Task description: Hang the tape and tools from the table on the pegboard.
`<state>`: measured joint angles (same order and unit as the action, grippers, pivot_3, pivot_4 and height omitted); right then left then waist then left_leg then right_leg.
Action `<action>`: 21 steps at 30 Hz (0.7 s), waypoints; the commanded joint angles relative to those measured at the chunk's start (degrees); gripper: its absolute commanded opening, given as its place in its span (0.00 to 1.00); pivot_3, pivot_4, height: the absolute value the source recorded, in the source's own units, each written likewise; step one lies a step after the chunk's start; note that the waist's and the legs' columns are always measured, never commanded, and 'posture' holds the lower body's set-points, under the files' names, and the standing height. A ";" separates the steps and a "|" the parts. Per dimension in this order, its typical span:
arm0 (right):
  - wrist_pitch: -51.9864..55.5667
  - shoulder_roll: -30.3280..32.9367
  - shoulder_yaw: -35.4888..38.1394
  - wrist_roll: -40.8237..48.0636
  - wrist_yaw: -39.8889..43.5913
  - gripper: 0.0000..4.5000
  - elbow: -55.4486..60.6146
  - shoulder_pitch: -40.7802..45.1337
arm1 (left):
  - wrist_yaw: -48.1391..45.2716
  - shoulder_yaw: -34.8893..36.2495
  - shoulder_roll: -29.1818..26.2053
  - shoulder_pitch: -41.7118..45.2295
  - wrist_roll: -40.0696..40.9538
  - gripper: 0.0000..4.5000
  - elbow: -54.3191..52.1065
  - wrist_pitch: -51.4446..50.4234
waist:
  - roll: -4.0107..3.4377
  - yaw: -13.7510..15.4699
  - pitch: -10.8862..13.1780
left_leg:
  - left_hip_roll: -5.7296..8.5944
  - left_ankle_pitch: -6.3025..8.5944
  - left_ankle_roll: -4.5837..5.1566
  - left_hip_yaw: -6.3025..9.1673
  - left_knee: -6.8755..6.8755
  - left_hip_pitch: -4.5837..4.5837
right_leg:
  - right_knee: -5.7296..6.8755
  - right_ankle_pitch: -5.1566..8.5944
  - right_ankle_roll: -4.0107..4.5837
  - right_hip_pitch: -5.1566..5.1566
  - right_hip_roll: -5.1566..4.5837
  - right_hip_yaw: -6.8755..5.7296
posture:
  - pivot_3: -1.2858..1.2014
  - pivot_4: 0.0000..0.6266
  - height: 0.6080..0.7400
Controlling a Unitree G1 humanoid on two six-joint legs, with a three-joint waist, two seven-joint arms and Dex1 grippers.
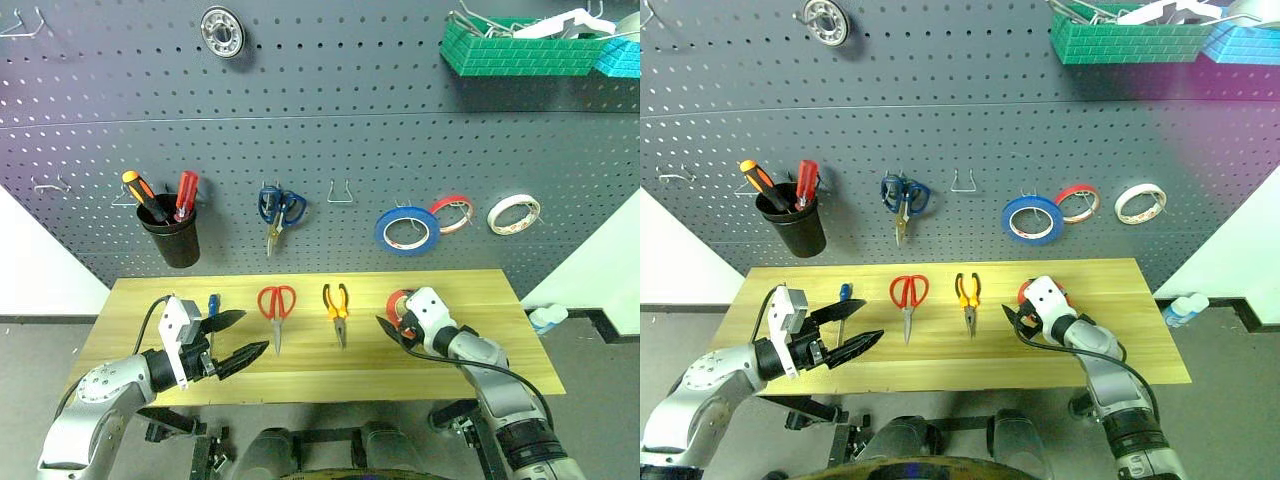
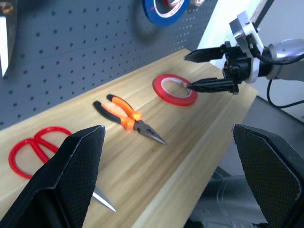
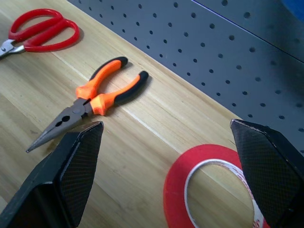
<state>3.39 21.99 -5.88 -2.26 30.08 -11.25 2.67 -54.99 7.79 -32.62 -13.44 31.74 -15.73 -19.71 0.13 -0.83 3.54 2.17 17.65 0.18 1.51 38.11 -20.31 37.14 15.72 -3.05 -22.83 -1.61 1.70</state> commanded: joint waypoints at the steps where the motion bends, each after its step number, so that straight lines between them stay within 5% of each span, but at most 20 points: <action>1: 0.18 0.67 0.88 0.12 -0.45 1.00 0.80 1.18 | -0.19 0.46 -0.41 0.86 0.25 1.00 -0.26 0.55 | -0.01 -0.09 0.02 | 0.00 0.00 0.00 0.00 0.00 0.00 | 0.01 0.00 0.00 0.00 0.00 0.00 | 0.50 0.06 0.95; 8: 3.28 1.08 0.62 0.30 -0.14 1.00 1.12 2.46 | 0.14 0.49 -0.20 0.74 0.21 1.00 -0.49 0.71 | -0.01 -0.07 0.06 | 0.00 0.00 0.00 0.00 0.00 0.00 | 0.00 0.00 0.01 0.00 0.00 0.00 | 0.50 0.07 0.95; 21: 29.37 1.88 -2.37 -1.75 0.77 1.00 8.46 5.91 | 0.56 0.54 0.31 0.72 0.11 1.00 0.22 1.39 | 0.01 0.00 0.62 | -0.01 0.00 0.00 0.02 0.00 -0.07 | -0.02 0.01 0.01 -0.07 -0.02 0.00 | 0.51 0.09 0.95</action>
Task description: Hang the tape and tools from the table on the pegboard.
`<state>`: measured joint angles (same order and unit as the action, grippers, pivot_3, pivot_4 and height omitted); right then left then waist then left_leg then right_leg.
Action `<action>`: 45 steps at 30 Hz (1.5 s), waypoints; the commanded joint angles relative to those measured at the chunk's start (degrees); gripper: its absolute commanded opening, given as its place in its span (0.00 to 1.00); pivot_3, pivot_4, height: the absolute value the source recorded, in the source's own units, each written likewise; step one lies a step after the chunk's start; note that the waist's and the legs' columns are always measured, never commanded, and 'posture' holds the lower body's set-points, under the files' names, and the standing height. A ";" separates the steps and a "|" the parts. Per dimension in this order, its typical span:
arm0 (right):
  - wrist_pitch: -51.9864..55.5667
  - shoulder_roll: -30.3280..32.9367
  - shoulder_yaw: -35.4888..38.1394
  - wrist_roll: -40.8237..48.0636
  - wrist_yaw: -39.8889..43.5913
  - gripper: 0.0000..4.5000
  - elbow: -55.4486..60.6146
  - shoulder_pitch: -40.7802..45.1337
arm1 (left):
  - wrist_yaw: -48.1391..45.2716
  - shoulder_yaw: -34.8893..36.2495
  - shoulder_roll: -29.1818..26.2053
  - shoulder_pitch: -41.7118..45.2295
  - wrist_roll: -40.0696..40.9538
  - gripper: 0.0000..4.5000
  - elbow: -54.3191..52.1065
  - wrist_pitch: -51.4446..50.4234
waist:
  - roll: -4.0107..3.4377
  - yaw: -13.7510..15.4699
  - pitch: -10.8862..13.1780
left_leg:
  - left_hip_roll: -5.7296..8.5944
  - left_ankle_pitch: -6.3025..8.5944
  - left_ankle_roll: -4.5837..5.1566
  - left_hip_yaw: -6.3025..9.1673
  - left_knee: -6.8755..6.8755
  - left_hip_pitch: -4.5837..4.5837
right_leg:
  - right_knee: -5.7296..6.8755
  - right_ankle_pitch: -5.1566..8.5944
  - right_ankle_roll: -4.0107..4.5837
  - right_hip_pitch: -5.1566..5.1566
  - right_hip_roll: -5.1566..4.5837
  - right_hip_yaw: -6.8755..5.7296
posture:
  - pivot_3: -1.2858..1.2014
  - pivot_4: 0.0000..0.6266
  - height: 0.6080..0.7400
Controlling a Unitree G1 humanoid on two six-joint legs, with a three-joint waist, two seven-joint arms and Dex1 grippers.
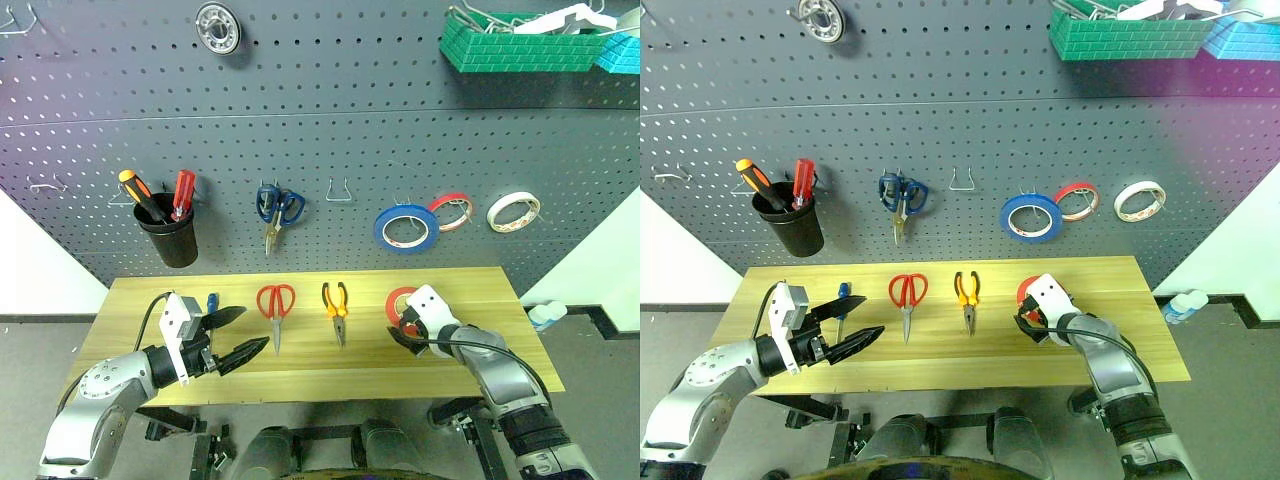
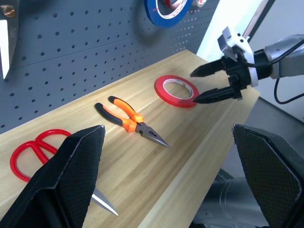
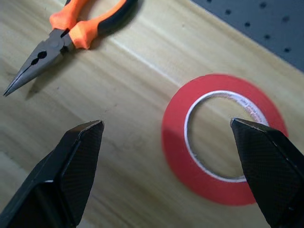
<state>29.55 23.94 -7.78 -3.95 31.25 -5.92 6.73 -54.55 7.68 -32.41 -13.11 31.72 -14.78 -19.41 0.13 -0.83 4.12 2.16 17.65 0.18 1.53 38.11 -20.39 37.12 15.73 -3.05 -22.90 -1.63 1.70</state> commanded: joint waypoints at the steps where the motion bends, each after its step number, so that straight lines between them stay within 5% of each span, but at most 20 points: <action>1: 3.78 -0.20 -0.77 -0.34 -0.63 1.00 3.00 2.44 | 0.12 0.74 0.07 0.32 0.11 1.00 -0.74 1.21 | 0.07 0.02 0.11 | 0.00 0.00 0.00 0.00 0.00 0.00 | 0.00 0.00 0.00 0.00 0.00 0.00 | 0.51 0.10 0.95; 20: 9.63 2.84 -1.23 2.02 2.43 1.00 4.88 2.35 | 9.13 4.07 -0.72 -1.48 5.99 1.00 -14.69 -7.54 | 0.32 -0.02 4.10 | -0.01 0.00 0.00 0.00 -0.01 -0.59 | -0.03 -0.09 -0.12 -0.53 -0.11 -0.03 | 0.51 0.25 0.95; 45: 8.10 1.71 0.76 3.28 -0.85 1.00 1.75 4.34 | 10.69 5.77 -1.69 -3.30 7.55 1.00 -17.79 -9.08 | 0.47 -0.14 7.07 | -0.01 0.00 -0.01 0.02 -0.04 -1.13 | -0.05 -0.09 -0.09 -1.07 -0.17 -0.10 | 0.51 0.32 0.95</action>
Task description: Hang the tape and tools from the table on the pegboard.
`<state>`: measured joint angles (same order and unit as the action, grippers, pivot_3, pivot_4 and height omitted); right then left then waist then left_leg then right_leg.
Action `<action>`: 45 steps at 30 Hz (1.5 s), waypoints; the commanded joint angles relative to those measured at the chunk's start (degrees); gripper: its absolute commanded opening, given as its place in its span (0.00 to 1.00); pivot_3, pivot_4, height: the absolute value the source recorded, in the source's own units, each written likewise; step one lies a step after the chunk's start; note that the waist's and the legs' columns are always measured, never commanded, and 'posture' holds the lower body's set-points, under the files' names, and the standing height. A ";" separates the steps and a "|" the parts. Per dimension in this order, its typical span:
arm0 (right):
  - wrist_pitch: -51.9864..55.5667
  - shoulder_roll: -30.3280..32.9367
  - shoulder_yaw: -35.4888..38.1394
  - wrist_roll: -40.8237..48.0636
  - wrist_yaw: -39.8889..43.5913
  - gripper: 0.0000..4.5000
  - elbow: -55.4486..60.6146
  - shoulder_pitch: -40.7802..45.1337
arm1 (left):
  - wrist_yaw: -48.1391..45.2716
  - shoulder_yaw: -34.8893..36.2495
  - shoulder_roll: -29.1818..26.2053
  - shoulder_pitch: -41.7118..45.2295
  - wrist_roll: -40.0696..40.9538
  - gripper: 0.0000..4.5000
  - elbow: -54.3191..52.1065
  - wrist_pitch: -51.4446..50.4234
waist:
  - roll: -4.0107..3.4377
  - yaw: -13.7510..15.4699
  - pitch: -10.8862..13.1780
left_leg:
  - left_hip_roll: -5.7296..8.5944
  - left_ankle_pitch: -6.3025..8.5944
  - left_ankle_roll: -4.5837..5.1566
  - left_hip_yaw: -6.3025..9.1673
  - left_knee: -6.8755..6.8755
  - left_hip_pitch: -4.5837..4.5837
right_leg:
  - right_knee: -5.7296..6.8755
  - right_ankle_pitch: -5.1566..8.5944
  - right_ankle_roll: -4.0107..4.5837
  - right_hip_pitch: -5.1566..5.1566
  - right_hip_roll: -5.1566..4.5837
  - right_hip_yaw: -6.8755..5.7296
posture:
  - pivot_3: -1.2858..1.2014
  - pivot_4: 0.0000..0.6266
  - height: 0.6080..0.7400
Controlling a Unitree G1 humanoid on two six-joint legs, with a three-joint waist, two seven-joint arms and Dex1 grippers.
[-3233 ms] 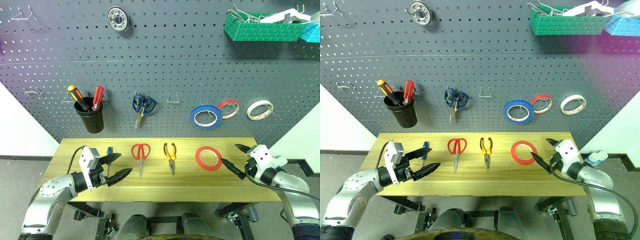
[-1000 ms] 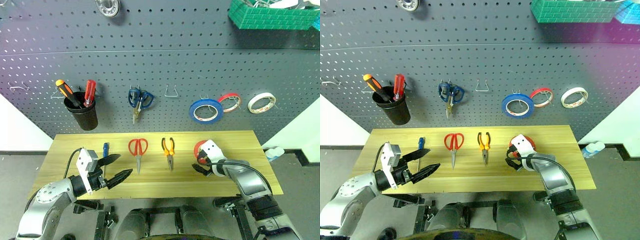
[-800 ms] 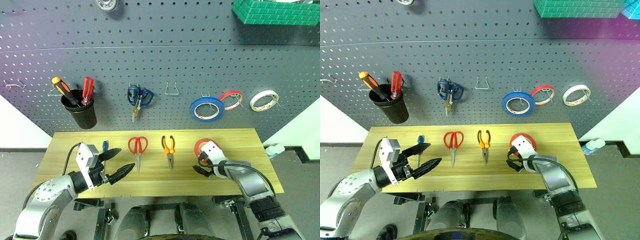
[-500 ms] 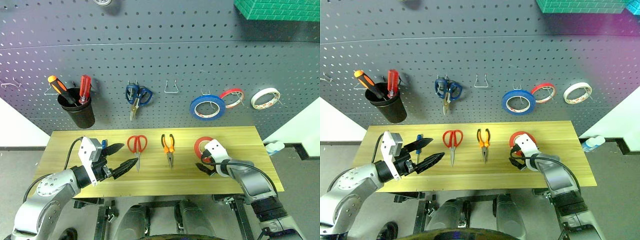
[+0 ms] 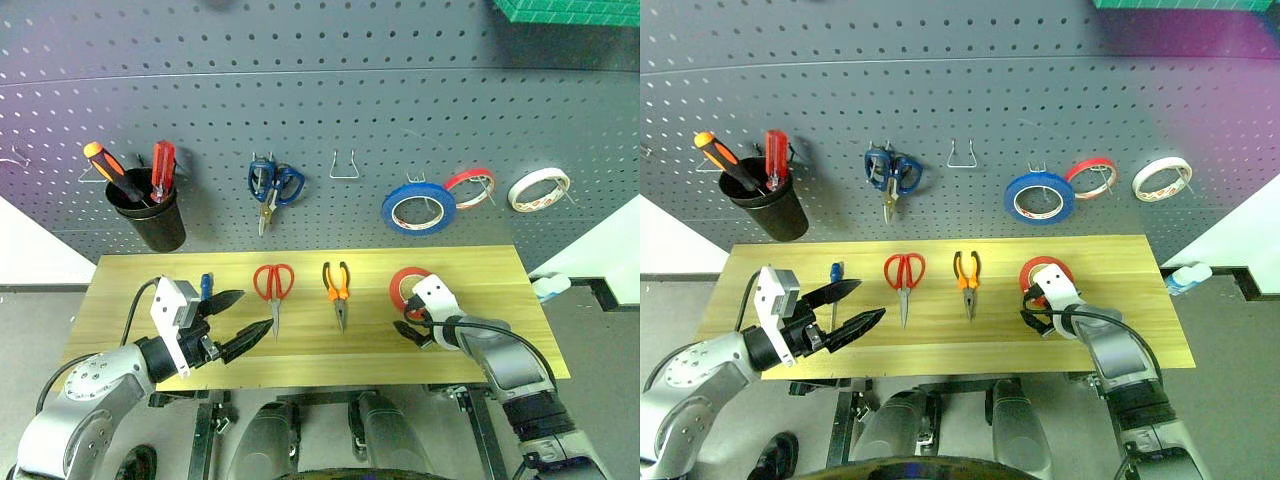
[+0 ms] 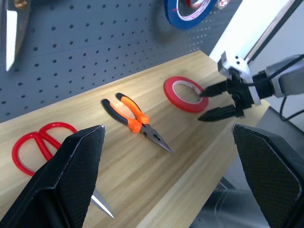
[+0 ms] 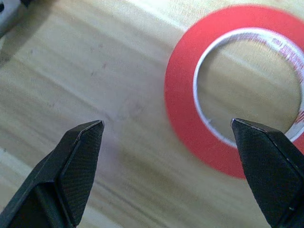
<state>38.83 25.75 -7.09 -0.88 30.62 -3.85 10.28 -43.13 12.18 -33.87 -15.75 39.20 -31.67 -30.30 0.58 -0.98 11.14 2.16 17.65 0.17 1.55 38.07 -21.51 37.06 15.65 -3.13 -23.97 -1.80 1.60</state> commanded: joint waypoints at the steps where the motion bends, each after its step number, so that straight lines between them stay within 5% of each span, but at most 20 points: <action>1: -1.47 0.08 -0.06 0.03 -0.18 1.00 -0.45 0.79 | -1.00 1.46 -0.18 -0.96 -0.03 1.00 -0.60 2.15 | 0.02 0.03 0.10 | 0.00 0.00 0.00 0.00 -0.01 -0.02 | 0.00 0.00 0.00 -0.02 0.00 0.00 | 0.51 0.33 0.95; 19: -2.99 -1.48 0.13 0.24 -0.46 1.00 -10.36 5.52 | -2.22 3.21 0.00 -5.80 -0.32 1.00 -0.69 5.31 | -0.02 0.27 1.21 | 0.00 0.00 0.00 0.01 -0.08 -0.36 | -0.02 -0.03 -0.04 -0.37 -0.05 -0.05 | 0.53 0.36 0.95; 23: -2.79 -0.81 -1.31 -0.73 0.20 0.80 -9.96 4.31 | -2.53 3.00 0.19 -6.55 -0.67 1.00 -0.45 5.99 | -0.03 0.21 1.24 | 0.00 0.00 0.00 0.01 -0.06 -0.59 | -0.05 -0.05 -0.05 -0.58 -0.07 -0.09 | 0.53 0.37 0.95; 31: -4.24 0.01 -2.96 -2.38 -0.18 0.17 -9.22 3.97 | -3.51 3.24 0.43 -6.64 -1.07 1.00 1.27 7.23 | -0.01 0.22 1.26 | 0.00 0.00 0.00 0.03 -0.06 -0.59 | -0.05 0.02 0.13 -0.57 -0.10 -0.11 | 0.53 0.36 0.95; 45: -7.50 0.25 0.25 4.28 6.39 0.15 -1.48 -0.78 | -5.32 2.02 2.01 -4.42 -3.11 1.00 6.52 11.34 | -0.03 0.26 1.23 | 0.01 0.00 -0.01 0.08 -0.06 -0.64 | -0.05 -0.08 -0.06 -0.58 -0.10 -0.21 | 0.52 0.28 0.95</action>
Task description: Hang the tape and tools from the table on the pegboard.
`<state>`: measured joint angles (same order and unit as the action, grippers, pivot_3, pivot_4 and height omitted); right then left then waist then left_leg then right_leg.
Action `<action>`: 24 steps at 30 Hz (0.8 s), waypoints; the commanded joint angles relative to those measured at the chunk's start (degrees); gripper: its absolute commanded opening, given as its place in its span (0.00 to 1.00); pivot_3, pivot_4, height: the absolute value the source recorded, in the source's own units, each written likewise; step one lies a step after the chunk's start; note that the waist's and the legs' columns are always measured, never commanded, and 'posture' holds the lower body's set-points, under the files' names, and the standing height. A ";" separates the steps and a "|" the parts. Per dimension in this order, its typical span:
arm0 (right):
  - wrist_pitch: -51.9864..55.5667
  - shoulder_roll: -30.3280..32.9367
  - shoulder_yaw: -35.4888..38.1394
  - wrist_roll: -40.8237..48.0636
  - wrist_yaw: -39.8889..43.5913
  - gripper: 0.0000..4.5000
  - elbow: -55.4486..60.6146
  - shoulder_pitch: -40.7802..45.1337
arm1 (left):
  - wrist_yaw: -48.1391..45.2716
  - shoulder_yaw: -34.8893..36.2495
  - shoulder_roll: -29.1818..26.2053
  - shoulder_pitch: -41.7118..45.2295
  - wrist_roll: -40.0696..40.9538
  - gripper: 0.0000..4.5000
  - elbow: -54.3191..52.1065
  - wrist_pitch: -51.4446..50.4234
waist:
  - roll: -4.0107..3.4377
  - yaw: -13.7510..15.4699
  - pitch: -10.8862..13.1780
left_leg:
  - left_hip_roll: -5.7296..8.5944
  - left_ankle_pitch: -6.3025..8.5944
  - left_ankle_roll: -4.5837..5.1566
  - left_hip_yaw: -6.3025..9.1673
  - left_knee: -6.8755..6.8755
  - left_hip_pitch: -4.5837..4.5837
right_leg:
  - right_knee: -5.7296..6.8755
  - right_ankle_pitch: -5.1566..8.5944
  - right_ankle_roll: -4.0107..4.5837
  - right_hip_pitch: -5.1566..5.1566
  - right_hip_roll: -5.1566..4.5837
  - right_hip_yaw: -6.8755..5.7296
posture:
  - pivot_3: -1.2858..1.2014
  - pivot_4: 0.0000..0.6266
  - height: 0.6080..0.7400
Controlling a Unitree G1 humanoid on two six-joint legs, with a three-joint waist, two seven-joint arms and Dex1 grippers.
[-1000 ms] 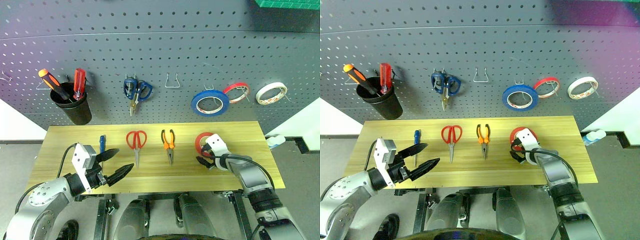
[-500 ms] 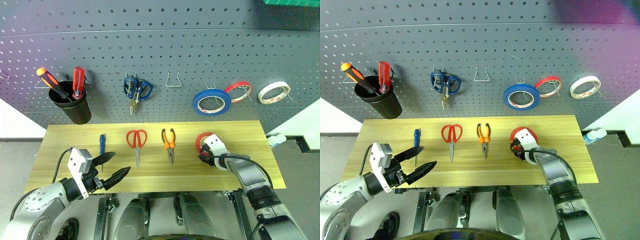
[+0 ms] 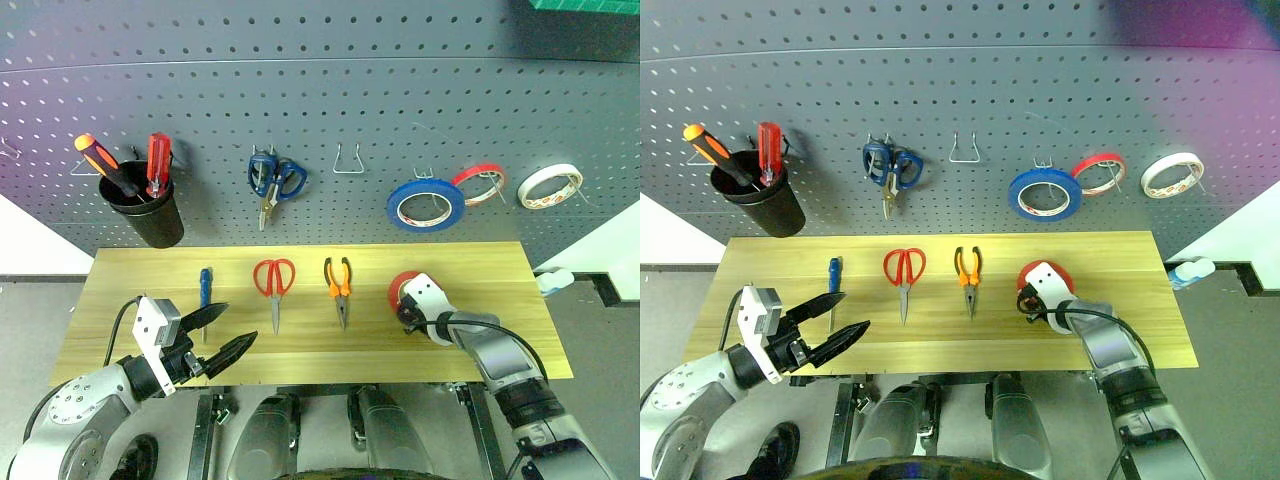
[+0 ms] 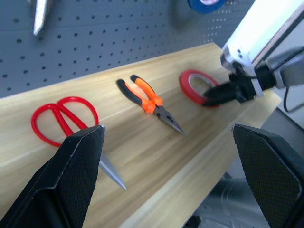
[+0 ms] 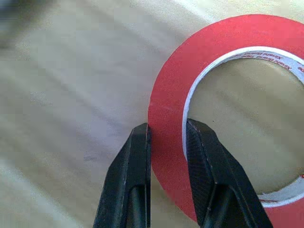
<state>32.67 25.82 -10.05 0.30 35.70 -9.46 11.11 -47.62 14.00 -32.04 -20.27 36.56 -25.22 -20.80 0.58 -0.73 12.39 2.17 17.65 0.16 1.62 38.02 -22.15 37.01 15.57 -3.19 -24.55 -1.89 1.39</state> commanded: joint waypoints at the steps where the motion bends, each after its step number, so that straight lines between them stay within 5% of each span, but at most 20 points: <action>1: -2.20 0.12 4.13 3.97 1.44 0.15 4.57 -2.09 | -0.94 0.11 0.29 0.58 -0.65 1.00 0.69 2.14 | -0.02 0.01 -0.05 | 0.01 0.00 0.00 0.00 0.00 0.00 | 0.00 -0.01 -0.01 0.00 -0.01 0.00 | 0.51 0.27 0.95; 10: -8.70 -1.54 12.55 12.91 3.15 0.15 11.20 -8.94 | -1.41 -0.44 1.47 4.80 -1.04 1.00 4.41 3.48 | 0.04 -0.01 -0.78 | 0.05 -0.03 -0.06 -0.01 0.07 -0.02 | 0.06 -0.06 -0.11 -0.01 0.05 -0.01 | 0.50 0.17 0.95; 19: -14.21 -3.92 13.94 15.70 2.08 0.15 15.27 -15.36 | -2.05 -1.85 2.60 8.97 -2.43 1.00 8.69 5.81 | 0.00 -0.07 -4.89 | 0.07 -0.11 -0.20 -0.05 0.11 0.15 | 0.12 -0.26 -0.16 0.12 0.13 0.06 | 0.50 0.04 0.95; 24: -15.23 -6.38 15.88 18.67 0.67 0.15 16.85 -15.35 | -2.19 -2.73 3.78 11.11 -3.73 1.00 11.01 7.70 | -0.06 -0.18 -6.63 | 0.03 -0.12 -0.22 -0.05 0.11 1.05 | 0.09 -0.27 -0.12 1.04 0.23 0.08 | 0.50 0.00 0.95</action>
<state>18.70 19.98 4.06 16.78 36.78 4.28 -5.10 -49.64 11.42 -28.34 -9.94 33.47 -14.21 -14.59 0.52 -0.91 5.76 2.20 17.53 -0.06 1.57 38.13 -20.93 37.09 15.30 -3.31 -23.34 -1.67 1.48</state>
